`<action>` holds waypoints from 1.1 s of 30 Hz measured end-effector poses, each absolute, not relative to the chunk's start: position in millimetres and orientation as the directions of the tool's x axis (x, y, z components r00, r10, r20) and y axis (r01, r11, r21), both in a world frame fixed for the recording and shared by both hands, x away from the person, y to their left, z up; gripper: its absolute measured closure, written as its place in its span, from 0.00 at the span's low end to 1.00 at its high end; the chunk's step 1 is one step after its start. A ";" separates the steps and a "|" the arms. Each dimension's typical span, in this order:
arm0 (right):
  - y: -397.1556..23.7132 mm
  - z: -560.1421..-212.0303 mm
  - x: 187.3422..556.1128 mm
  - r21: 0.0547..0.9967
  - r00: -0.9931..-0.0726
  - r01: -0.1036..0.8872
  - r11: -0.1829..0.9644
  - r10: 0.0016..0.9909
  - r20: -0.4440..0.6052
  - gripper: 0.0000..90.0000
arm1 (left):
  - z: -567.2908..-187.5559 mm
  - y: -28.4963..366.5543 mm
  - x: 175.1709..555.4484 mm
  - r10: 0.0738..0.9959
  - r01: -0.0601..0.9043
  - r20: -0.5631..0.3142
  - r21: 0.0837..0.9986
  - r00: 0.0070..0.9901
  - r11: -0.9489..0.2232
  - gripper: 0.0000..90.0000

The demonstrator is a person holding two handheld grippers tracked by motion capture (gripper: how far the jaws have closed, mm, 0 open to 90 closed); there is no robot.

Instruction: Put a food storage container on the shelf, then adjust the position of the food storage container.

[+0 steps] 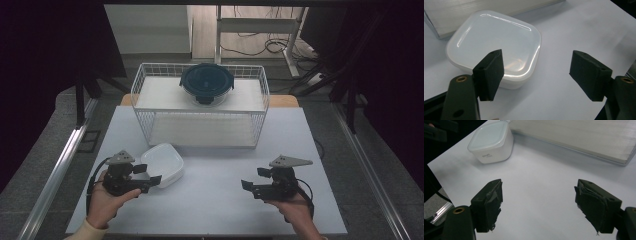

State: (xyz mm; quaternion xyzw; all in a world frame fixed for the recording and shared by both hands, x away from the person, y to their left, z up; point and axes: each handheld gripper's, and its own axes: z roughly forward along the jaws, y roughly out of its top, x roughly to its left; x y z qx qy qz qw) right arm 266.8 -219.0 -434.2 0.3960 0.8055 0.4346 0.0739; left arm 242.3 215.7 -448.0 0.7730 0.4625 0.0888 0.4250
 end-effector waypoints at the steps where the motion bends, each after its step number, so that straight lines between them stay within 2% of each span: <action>1: -219.2 -434.7 265.7 0.759 -0.678 0.571 0.313 0.701 0.221 0.25 | -447.5 217.9 242.0 0.793 0.638 -0.253 0.740 0.555 -0.210 0.30; 10: -219.1 -440.3 275.8 0.745 -0.669 0.587 0.317 0.709 0.225 0.25 | -454.5 238.1 239.1 0.823 0.664 -0.281 0.733 0.493 -0.147 0.30; 20: -224.1 -444.8 272.2 0.731 -0.661 0.598 0.328 0.717 0.219 0.25 | -454.7 238.0 248.7 0.830 0.669 -0.282 0.730 0.481 -0.139 0.30; 33: -230.0 -445.6 273.0 0.730 -0.657 0.605 0.318 0.717 0.232 0.26 | -452.7 236.6 269.5 0.840 0.661 -0.254 0.734 0.479 -0.154 0.38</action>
